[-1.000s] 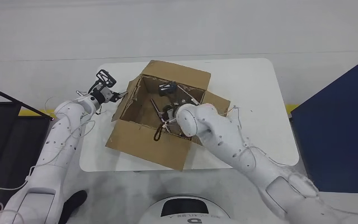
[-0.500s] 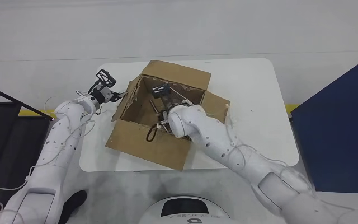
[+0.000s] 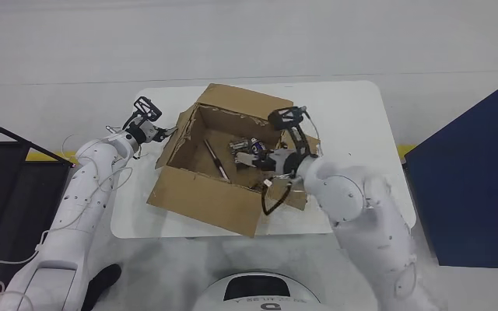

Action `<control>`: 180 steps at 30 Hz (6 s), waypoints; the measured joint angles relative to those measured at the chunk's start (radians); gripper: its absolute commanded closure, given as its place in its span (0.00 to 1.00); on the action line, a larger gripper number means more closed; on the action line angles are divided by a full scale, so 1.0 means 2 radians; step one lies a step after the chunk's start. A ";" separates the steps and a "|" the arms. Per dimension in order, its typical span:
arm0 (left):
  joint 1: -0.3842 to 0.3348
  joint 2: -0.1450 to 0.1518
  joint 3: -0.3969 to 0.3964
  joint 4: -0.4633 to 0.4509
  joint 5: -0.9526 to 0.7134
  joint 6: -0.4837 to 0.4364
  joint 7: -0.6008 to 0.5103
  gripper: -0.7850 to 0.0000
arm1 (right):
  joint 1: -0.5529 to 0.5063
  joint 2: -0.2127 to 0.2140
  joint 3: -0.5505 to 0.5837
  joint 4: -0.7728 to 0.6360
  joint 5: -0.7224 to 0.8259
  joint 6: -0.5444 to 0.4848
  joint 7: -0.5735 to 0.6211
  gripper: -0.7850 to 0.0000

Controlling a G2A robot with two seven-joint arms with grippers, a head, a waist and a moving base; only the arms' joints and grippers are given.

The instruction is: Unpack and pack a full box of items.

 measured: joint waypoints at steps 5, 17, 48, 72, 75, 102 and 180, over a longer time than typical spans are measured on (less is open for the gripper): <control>0.000 0.000 0.000 0.000 0.000 0.000 0.000 0.00 | -0.064 0.011 0.104 -0.001 0.059 -0.060 -0.018 0.00; 0.000 0.000 0.000 0.000 0.000 0.000 0.000 0.00 | -0.089 0.017 0.161 0.020 0.092 -0.095 -0.023 0.00; 0.000 0.000 0.000 0.000 0.000 0.000 0.000 0.00 | -0.020 0.036 0.153 0.270 0.059 -0.194 0.016 0.00; 0.045 0.004 -0.021 -0.004 -0.007 0.053 0.002 0.00 | -0.047 0.046 0.042 0.071 0.033 -0.193 0.006 0.00; 0.065 0.006 -0.033 -0.001 -0.013 0.068 0.012 0.00 | -0.024 0.043 0.003 0.078 -0.011 -0.162 0.003 0.00; 0.086 0.014 -0.056 0.066 -0.043 -0.009 0.127 0.00 | 0.095 0.008 -0.160 0.162 -0.235 0.052 -0.031 0.00; 0.123 0.054 -0.109 -0.192 -0.004 -0.095 0.093 0.00 | 0.249 -0.011 0.014 0.517 0.395 -0.137 -0.133 0.00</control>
